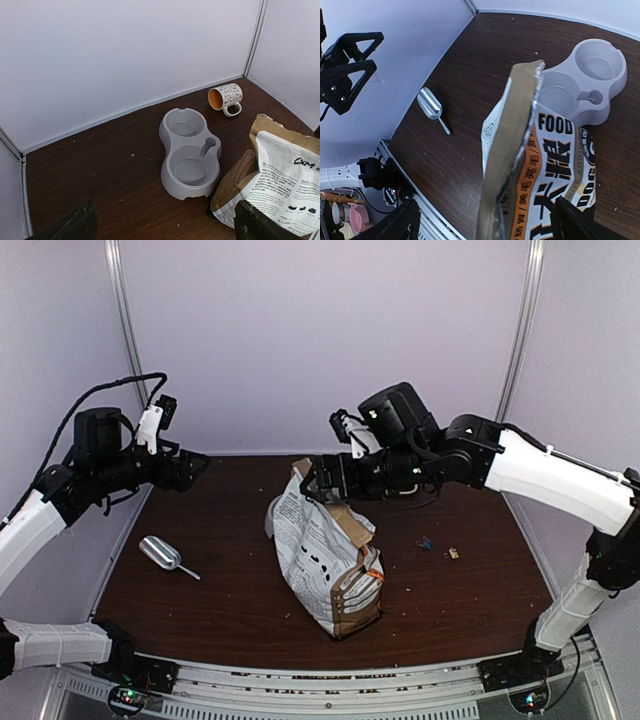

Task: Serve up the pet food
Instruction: Adjust the pet food bag at the center of the board.

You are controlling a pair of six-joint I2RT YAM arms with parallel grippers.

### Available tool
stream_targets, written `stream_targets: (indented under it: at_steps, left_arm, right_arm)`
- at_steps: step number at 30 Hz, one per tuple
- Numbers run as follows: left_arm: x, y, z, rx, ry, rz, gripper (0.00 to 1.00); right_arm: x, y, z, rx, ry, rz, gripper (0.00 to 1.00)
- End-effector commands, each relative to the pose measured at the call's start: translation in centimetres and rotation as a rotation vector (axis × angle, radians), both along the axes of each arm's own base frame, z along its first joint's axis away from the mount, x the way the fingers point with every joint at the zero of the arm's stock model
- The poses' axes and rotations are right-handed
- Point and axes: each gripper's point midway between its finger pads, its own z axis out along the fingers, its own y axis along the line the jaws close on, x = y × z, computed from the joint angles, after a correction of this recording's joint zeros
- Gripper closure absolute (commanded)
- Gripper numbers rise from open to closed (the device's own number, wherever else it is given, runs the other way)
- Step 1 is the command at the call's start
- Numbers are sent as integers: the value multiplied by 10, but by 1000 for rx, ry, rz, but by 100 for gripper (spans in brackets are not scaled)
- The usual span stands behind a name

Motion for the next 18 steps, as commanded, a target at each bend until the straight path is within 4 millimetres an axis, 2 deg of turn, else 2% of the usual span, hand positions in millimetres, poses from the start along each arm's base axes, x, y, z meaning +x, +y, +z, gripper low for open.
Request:
stream_targets:
  at_steps: [1, 6, 10, 14, 17, 18]
  left_arm:
    - [1, 1, 9, -6, -33, 6, 2]
    - [1, 2, 9, -5, -34, 12, 2]
    - [1, 1, 8, -4, -31, 11, 2]
    - [0, 1, 9, -6, -34, 10, 2]
    - [-2, -3, 11, -15, -34, -14, 2]
    - [-3, -5, 11, -16, -36, -25, 2]
  right_arm:
    - [-9, 19, 5, 10, 34, 95, 14]
    - [-7, 37, -1, -1, 53, 135, 49]
    - [-3, 40, 4, -62, 4, 117, 62]
    - [-1, 38, 2, -193, -71, 83, 88]
    - [0, 34, 5, -304, -151, 52, 100]
    - [0, 33, 5, -339, -172, 43, 100]
